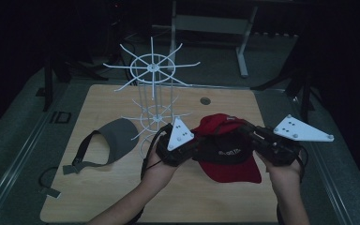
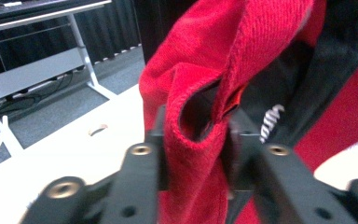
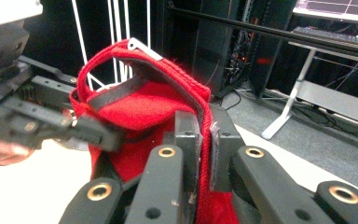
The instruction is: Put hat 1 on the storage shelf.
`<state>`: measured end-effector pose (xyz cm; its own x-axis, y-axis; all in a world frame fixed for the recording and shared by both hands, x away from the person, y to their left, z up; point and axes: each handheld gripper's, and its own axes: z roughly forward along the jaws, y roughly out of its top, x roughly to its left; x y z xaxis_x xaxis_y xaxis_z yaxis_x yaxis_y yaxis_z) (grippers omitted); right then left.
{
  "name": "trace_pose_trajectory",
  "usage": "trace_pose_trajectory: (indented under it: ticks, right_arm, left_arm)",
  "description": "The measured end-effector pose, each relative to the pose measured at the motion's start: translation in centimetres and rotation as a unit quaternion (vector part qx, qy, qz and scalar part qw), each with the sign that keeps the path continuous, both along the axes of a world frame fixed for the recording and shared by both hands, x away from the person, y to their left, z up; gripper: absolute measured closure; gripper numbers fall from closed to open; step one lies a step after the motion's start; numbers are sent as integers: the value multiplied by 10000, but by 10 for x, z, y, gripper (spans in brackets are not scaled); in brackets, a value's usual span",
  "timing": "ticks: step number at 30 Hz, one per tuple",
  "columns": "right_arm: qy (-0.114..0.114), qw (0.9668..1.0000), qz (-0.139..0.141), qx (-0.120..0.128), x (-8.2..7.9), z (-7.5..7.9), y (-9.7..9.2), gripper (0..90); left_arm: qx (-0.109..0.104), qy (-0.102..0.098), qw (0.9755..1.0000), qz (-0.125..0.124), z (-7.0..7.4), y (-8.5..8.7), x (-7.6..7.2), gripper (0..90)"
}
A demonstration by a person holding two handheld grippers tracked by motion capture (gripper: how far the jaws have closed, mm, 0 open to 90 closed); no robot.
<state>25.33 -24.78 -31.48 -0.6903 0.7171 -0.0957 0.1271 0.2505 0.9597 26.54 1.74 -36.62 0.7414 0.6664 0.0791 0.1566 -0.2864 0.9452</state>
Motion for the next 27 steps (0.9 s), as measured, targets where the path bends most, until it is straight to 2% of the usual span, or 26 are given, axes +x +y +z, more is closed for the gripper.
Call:
trace_pose_trajectory:
  ticks: [1,4,7,15,19,27]
  right_arm:
    - [4,10000,-7,-2,0,-1,0,846]
    - [42,10000,-14,36,-1,-3,-3,846]
    - [60,10000,-13,75,-3,-7,-6,846]
    - [160,9998,5,121,-22,-22,-13,844]
    - [215,9995,106,185,-33,-30,-14,841]
    - [315,9990,315,72,-51,-42,-10,826]
  left_arm:
    - [-28,-26,10000,28,1,0,0,817]
    - [-29,-76,9999,72,3,-2,0,838]
    - [-33,-147,9998,91,6,-3,-1,847]
    - [-39,-197,9998,36,13,-6,-2,854]
    - [-42,-229,9997,-1,16,-8,-3,857]
    - [-11,-309,9994,-159,24,-9,-8,858]
